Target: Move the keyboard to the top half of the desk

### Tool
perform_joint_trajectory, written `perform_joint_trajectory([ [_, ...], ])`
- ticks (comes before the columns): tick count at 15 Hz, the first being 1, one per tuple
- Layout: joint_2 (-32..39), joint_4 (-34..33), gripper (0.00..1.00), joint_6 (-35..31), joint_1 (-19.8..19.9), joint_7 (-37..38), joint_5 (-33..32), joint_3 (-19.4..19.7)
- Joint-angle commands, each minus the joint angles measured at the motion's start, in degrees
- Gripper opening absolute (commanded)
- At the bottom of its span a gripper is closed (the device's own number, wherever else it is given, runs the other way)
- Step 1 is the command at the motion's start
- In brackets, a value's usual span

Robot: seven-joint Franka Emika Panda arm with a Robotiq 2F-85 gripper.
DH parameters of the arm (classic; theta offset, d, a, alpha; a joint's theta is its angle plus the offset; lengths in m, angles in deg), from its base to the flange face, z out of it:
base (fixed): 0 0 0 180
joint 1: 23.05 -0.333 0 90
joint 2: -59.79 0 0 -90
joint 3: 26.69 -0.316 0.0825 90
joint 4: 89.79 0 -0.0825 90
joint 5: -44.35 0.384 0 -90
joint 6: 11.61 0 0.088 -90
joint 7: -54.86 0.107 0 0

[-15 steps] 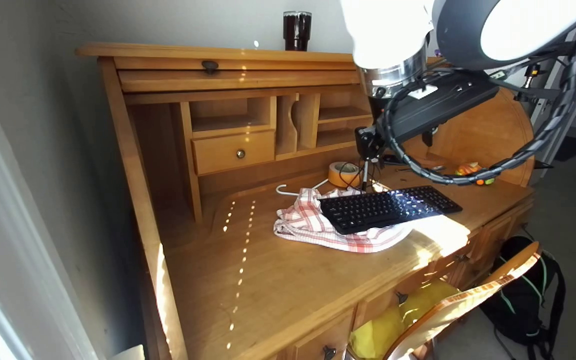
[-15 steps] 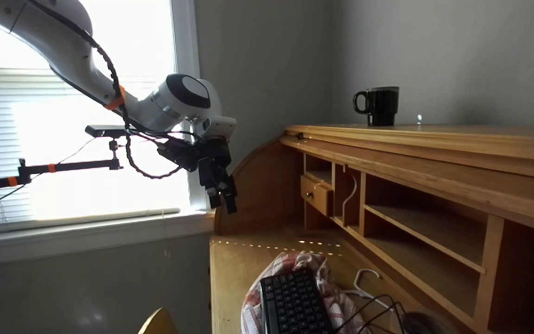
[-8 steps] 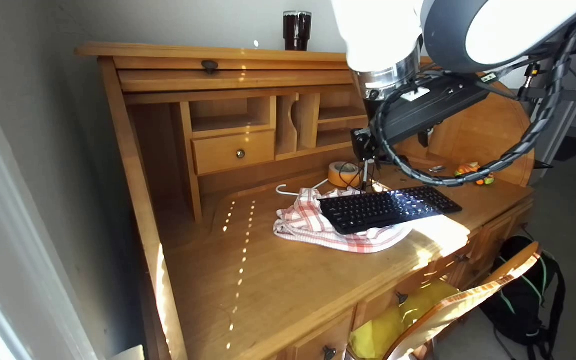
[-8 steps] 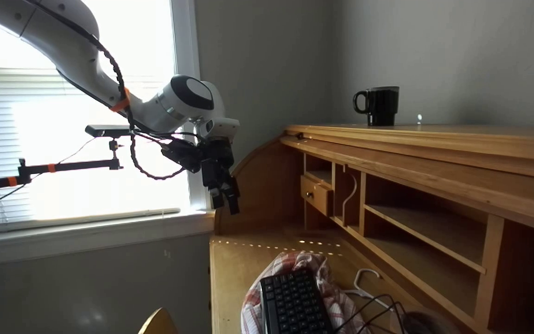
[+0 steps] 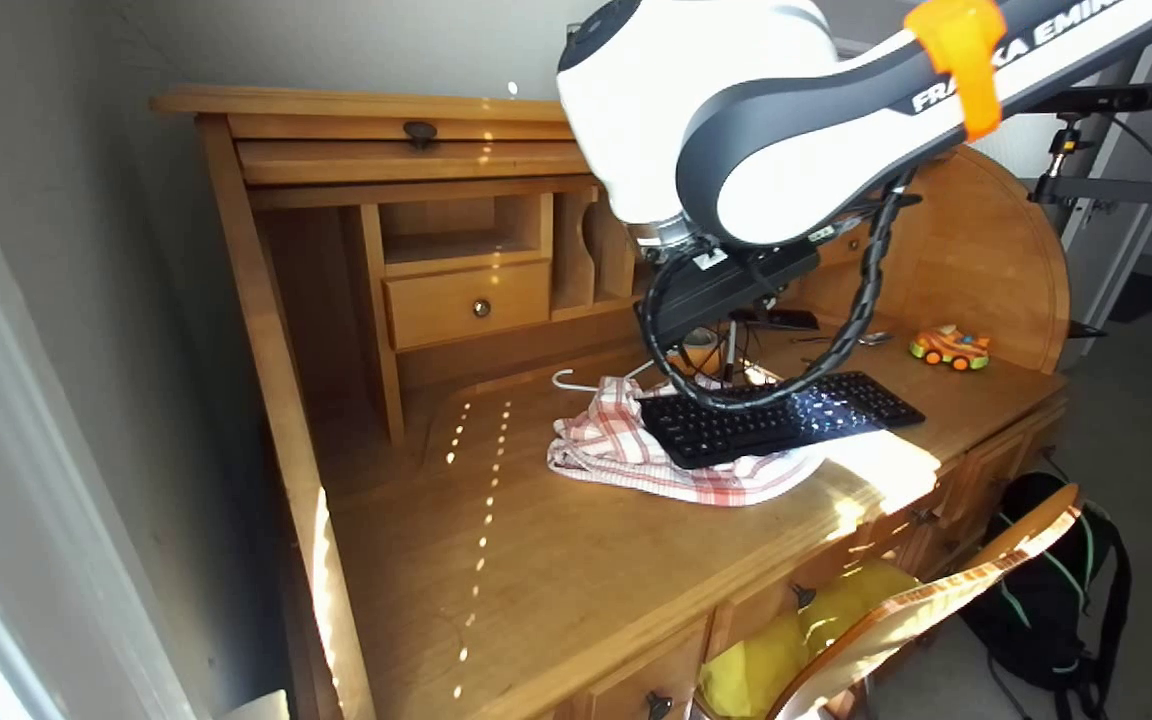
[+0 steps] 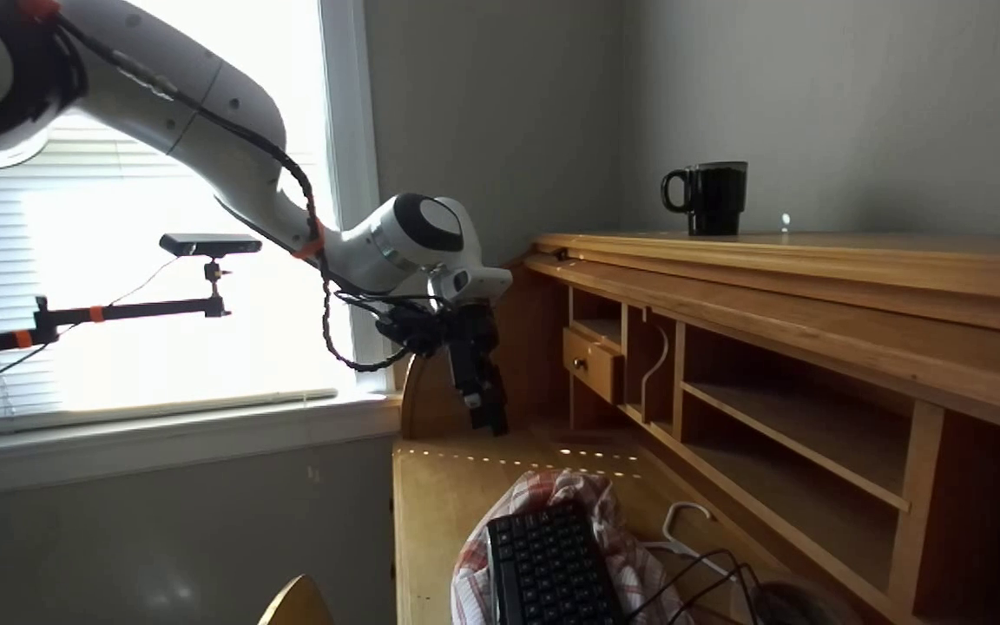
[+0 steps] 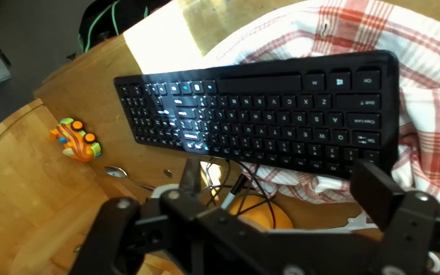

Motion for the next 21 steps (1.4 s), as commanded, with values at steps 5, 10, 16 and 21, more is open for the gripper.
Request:
perform_joint_trajectory([
  [5,16.82,-17.73,1.0,-2.43,-3.8,-7.02,-1.73,6.31],
  [10,17.04,-16.91,1.0,-2.55,-4.56,-6.45,0.2,7.62],
  [16,18.33,-17.14,1.0,-3.96,-4.06,-7.32,0.72,7.77],
  [21,19.93,-17.71,1.0,-3.96,-4.02,-8.21,1.37,8.03],
])
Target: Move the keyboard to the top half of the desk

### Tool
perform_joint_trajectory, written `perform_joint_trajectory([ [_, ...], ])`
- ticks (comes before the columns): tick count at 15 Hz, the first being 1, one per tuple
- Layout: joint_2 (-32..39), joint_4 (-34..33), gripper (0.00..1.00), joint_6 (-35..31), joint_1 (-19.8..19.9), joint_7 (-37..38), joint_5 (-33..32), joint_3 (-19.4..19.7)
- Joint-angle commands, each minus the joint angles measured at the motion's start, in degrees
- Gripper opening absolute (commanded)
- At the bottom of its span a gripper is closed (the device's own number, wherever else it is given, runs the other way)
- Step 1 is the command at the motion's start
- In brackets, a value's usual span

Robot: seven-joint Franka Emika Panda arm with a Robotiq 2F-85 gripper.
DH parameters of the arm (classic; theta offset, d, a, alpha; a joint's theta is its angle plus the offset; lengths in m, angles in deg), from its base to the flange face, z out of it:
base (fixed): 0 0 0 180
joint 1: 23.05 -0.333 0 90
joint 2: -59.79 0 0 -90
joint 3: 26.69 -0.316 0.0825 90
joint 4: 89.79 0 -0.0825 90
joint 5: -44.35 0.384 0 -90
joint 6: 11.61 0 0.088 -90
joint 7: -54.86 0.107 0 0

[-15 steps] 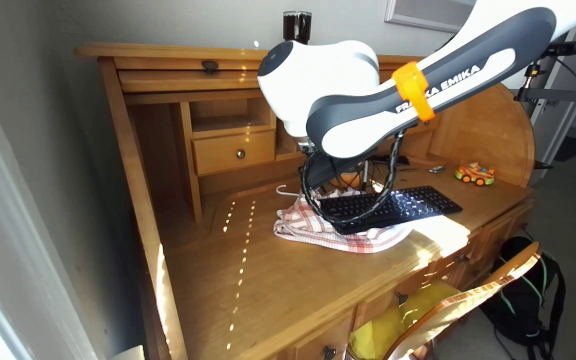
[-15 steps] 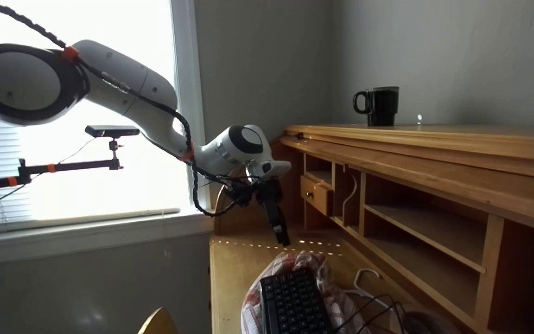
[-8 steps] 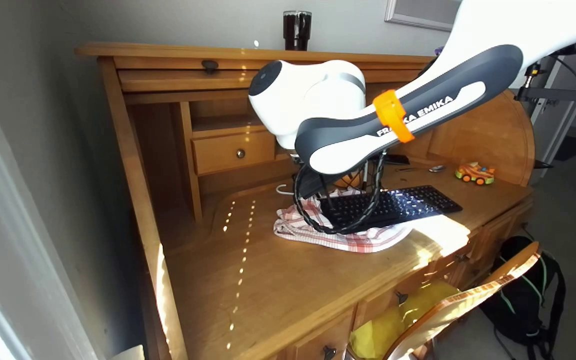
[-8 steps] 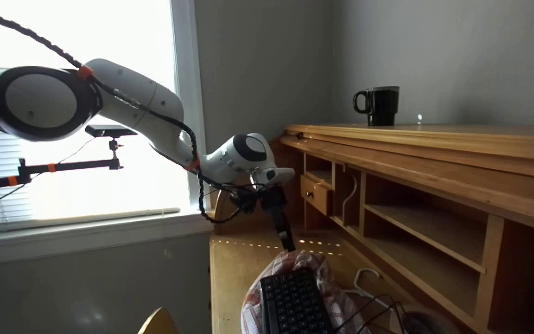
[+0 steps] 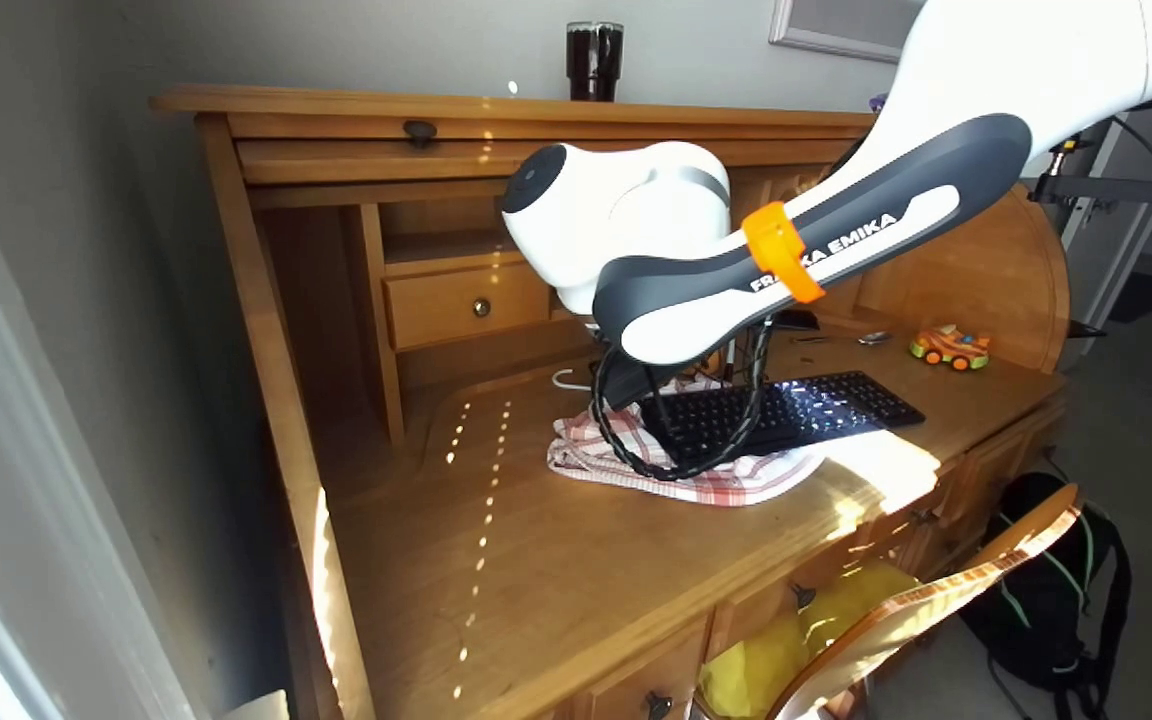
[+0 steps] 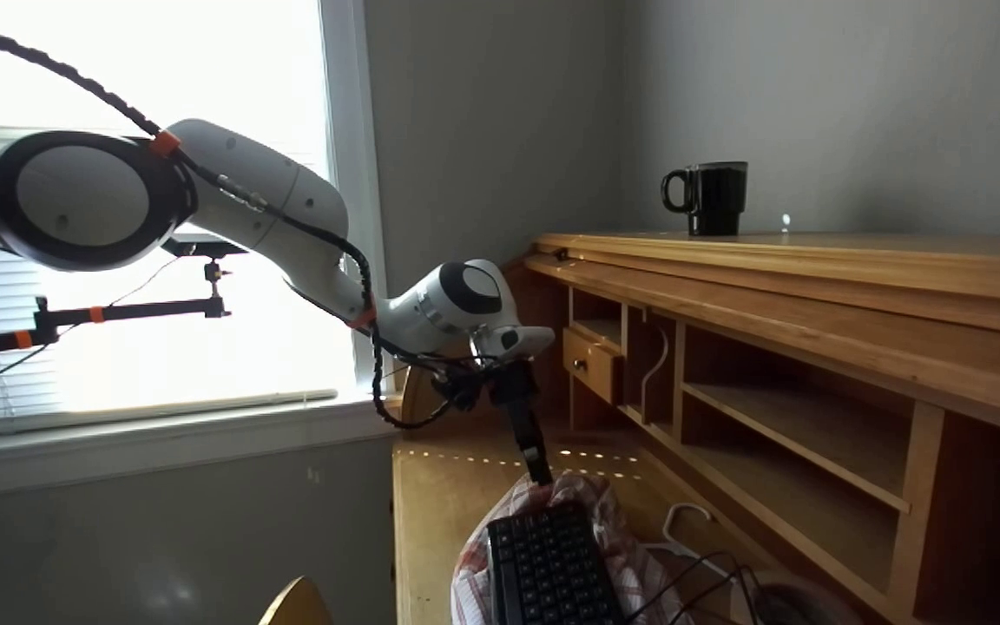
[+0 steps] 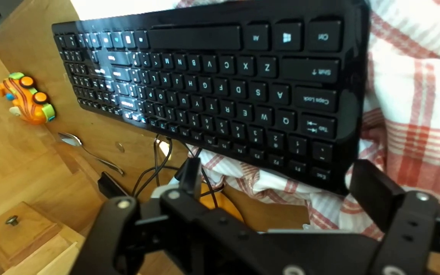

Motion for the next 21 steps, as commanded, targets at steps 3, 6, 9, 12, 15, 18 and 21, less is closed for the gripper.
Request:
perform_joint_trajectory([
  [3,2.55,-0.73,1.0,-1.26,-0.33,-1.31,1.76,1.12],
  [6,3.26,-0.68,1.0,-2.61,0.21,-2.15,3.34,0.63],
  [9,3.99,-0.96,1.0,-3.29,-0.04,-3.12,4.62,1.15],
  [12,4.74,-1.41,1.0,-2.42,-0.88,-3.31,4.16,2.52],
  [15,5.32,-1.8,1.0,-1.37,-1.85,-2.75,2.96,4.16],
  [18,5.9,-2.19,1.0,-0.56,-2.23,-3.11,3.11,4.84],
  [21,6.75,-2.76,1.0,0.27,-2.06,-3.91,3.79,4.83],
])
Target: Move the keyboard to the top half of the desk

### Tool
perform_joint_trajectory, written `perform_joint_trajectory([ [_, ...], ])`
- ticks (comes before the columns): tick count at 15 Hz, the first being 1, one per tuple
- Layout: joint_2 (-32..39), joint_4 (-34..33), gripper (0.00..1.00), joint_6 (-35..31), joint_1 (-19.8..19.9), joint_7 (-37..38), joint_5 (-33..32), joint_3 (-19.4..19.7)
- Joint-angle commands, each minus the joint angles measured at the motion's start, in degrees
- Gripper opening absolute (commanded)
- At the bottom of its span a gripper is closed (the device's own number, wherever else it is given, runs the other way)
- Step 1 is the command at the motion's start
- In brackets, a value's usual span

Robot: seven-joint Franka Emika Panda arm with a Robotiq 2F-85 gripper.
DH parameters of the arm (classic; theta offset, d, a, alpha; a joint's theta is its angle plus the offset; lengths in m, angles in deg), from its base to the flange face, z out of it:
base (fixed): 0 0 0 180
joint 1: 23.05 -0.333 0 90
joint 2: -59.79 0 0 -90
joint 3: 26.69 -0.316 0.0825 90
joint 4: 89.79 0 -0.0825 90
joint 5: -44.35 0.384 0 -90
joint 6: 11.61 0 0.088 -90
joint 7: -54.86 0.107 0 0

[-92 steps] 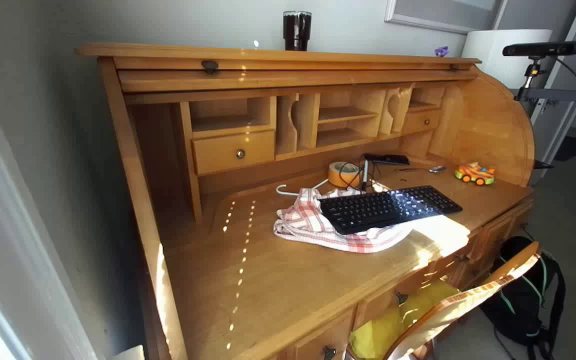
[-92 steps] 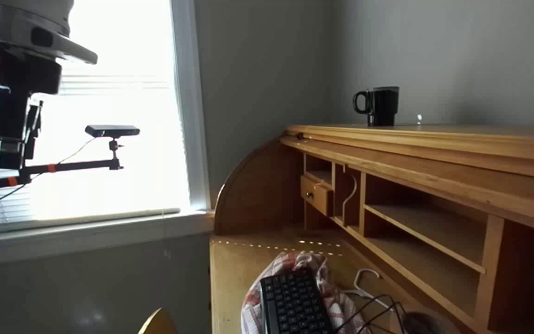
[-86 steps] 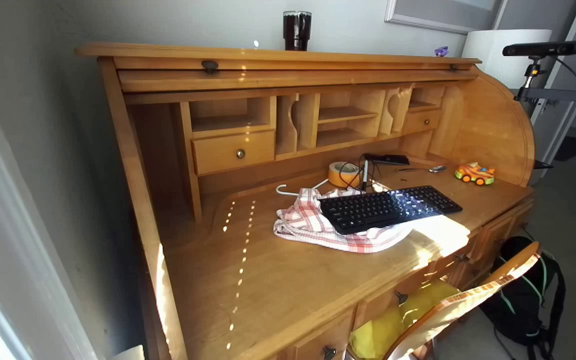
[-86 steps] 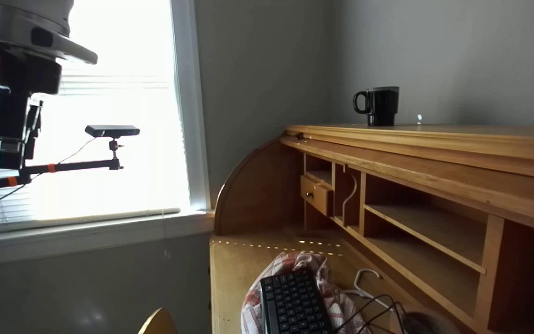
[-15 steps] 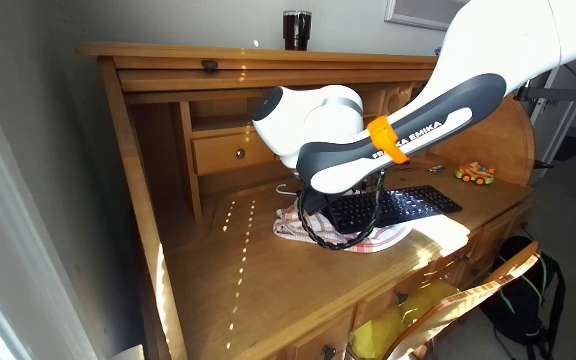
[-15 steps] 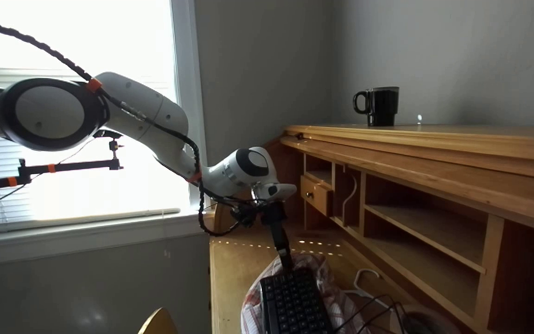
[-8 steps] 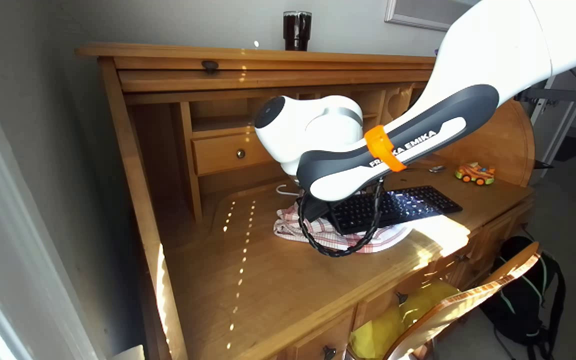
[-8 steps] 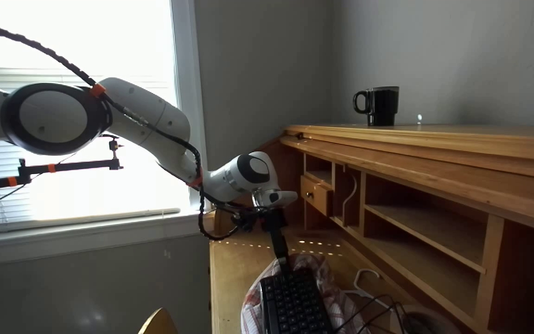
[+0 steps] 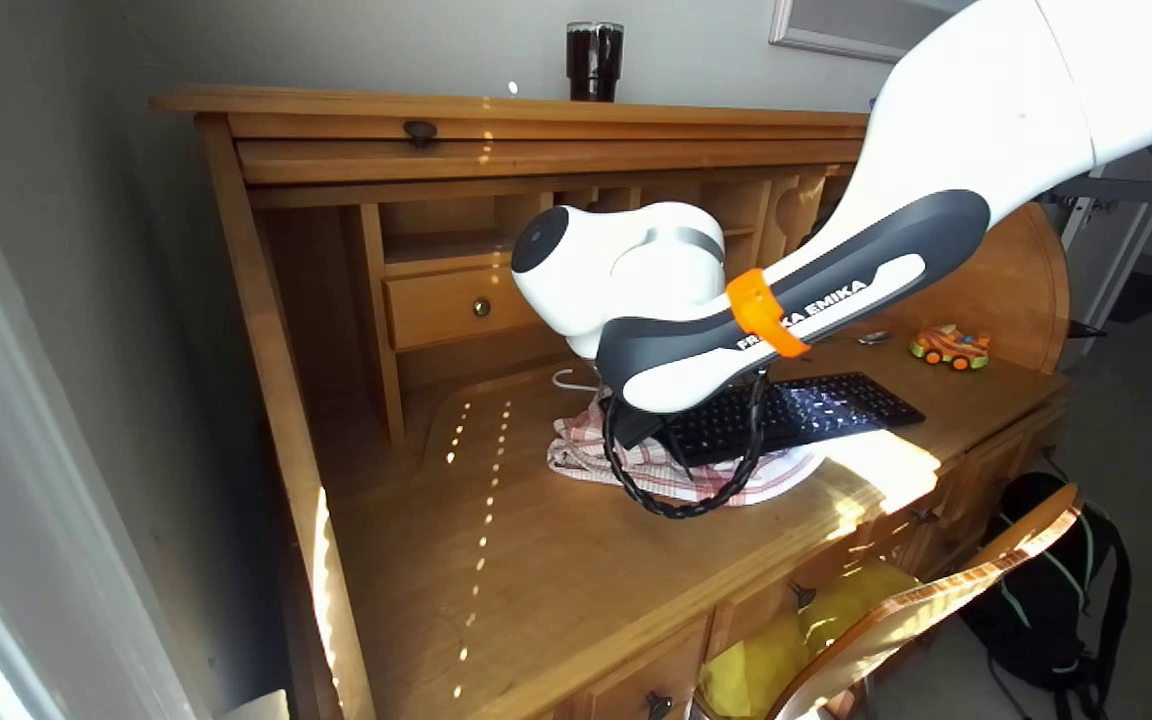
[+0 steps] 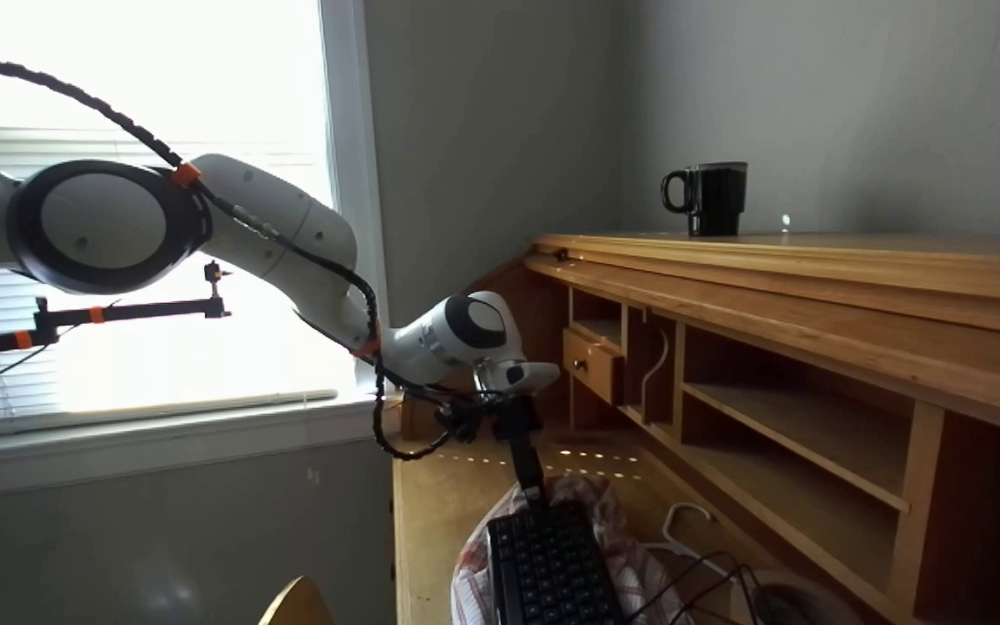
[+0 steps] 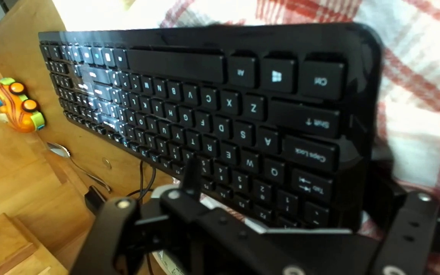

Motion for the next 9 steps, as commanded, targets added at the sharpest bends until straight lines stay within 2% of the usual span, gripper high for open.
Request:
perform_joint_trajectory([
  [1,2.92,-2.75,1.0,2.3,-0.6,-0.97,0.37,1.5],
  [8,4.23,-3.57,1.0,1.74,-1.87,2.4,-0.94,4.01],
  [9,4.06,-3.44,0.75,1.99,-2.06,2.66,-0.91,4.11],
])
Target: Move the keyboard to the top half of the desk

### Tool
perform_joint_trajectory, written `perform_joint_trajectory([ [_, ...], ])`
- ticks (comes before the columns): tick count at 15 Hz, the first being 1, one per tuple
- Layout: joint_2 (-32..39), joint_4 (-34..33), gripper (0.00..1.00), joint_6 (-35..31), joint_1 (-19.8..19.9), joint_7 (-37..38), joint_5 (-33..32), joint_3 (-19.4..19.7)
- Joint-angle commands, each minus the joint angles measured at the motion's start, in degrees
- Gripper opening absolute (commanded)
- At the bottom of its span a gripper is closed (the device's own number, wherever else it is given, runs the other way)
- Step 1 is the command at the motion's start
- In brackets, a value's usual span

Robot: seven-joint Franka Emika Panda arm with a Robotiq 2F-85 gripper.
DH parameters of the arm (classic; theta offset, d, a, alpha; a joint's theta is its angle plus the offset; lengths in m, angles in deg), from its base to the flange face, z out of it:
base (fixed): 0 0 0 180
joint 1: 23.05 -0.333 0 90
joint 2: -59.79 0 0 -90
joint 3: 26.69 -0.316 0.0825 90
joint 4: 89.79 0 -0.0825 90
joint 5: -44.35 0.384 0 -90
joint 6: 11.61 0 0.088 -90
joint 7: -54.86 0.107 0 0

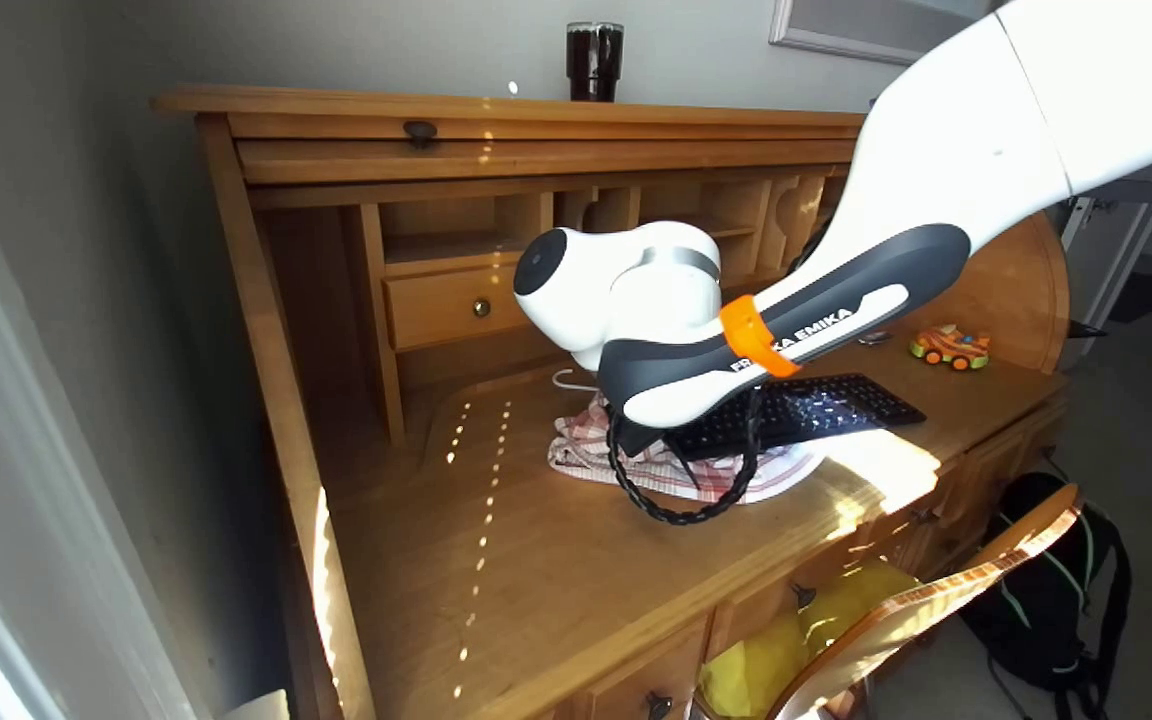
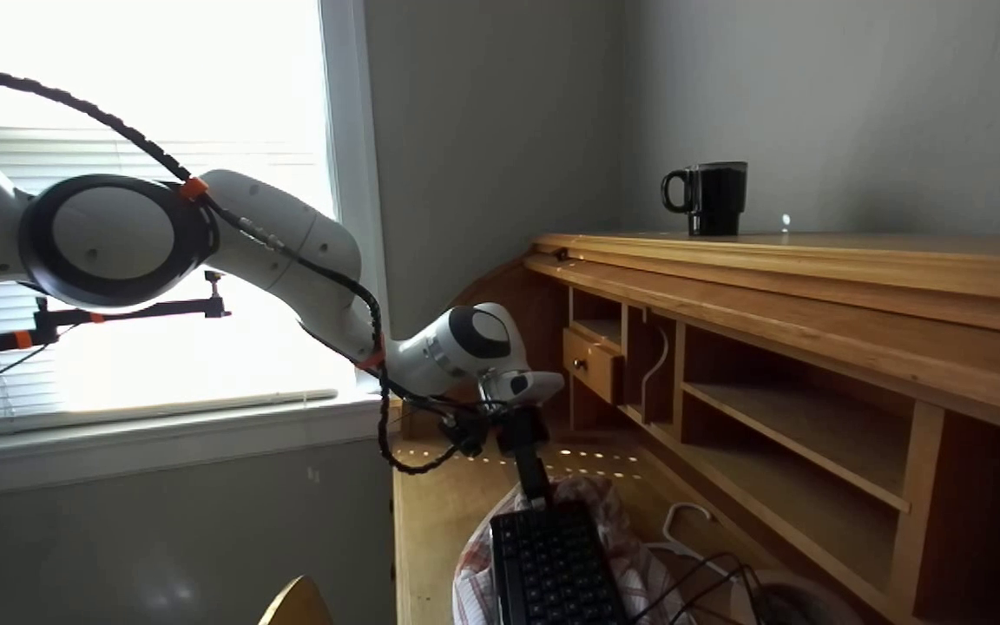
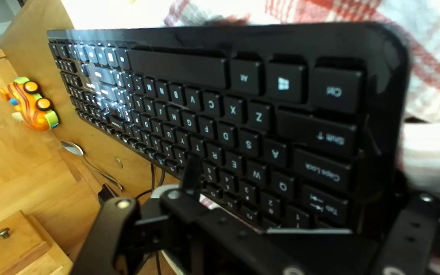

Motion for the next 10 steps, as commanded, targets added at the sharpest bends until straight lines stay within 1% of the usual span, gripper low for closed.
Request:
perform_joint_trajectory([
  [1,1.32,-1.45,0.74,1.12,-1.3,1.96,-0.98,1.66],
  [3,0.85,-0.94,0.58,1.27,-1.7,2.1,-1.16,1.67],
  [4,0.62,-0.67,0.49,1.22,-1.8,2.03,-1.18,1.55],
  [8,-0.19,0.27,0.2,0.65,-2.07,1.78,-1.68,1.32],
  [10,-1.29,1.11,0.17,1.73,-2.55,1.77,-2.53,1.44],
])
